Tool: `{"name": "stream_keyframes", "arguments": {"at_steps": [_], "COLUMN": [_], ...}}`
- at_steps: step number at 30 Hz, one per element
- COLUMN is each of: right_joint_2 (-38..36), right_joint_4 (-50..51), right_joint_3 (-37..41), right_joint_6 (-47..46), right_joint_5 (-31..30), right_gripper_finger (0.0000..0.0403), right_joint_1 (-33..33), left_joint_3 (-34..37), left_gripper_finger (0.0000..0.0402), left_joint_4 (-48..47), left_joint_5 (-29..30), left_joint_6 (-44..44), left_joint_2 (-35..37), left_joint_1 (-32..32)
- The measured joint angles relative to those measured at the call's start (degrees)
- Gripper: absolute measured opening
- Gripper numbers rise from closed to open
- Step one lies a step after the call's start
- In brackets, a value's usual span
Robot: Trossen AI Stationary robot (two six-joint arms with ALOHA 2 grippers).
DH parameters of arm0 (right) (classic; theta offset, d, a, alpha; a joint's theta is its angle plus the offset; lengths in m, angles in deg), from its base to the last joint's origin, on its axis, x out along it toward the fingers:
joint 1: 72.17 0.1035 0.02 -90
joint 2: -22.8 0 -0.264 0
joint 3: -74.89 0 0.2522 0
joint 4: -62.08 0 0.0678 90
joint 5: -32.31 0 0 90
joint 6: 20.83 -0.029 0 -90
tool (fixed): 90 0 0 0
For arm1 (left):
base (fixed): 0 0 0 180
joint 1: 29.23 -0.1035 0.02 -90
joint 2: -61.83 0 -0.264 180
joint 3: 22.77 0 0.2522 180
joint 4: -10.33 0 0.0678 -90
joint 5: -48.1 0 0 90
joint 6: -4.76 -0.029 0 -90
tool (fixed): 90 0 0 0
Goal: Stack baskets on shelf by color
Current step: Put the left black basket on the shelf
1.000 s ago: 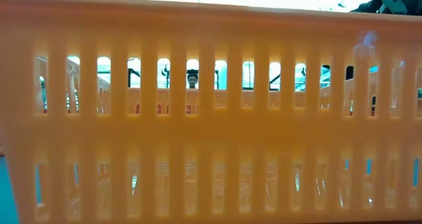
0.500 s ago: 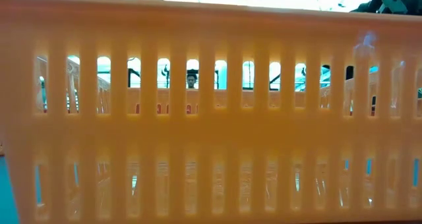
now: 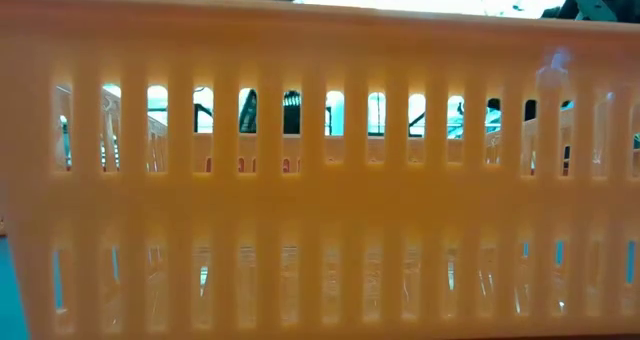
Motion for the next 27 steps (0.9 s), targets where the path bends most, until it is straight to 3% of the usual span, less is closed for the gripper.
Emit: {"name": "stream_keyframes", "arguments": {"at_steps": [5, 11, 17, 27], "right_joint_2": [0.0, 0.0, 0.0, 0.0], "right_joint_4": [0.1, 0.1, 0.1, 0.1], "right_joint_3": [0.0, 0.0, 0.0, 0.0], "right_joint_6": [0.0, 0.0, 0.0, 0.0], "right_joint_5": [-0.2, -0.3, -1.7, -1.7], "right_gripper_finger": [0.0155, 0.0155, 0.0155, 0.0155], "right_joint_1": [0.0, 0.0, 0.0, 0.0], "left_joint_3": [0.0, 0.0, 0.0, 1.3], "left_gripper_finger": [0.0021, 0.0008, 0.0027, 0.001], "left_joint_4": [-4.5, -7.9, -7.7, -4.4], "left_joint_5": [-4.5, -4.9, -4.9, -4.8], "left_joint_6": [-0.7, -0.1, -2.0, -3.0], "left_joint_2": [-3.5, -6.3, -6.9, -6.9], "left_joint_1": [-2.7, -5.2, -7.0, -9.8]}}
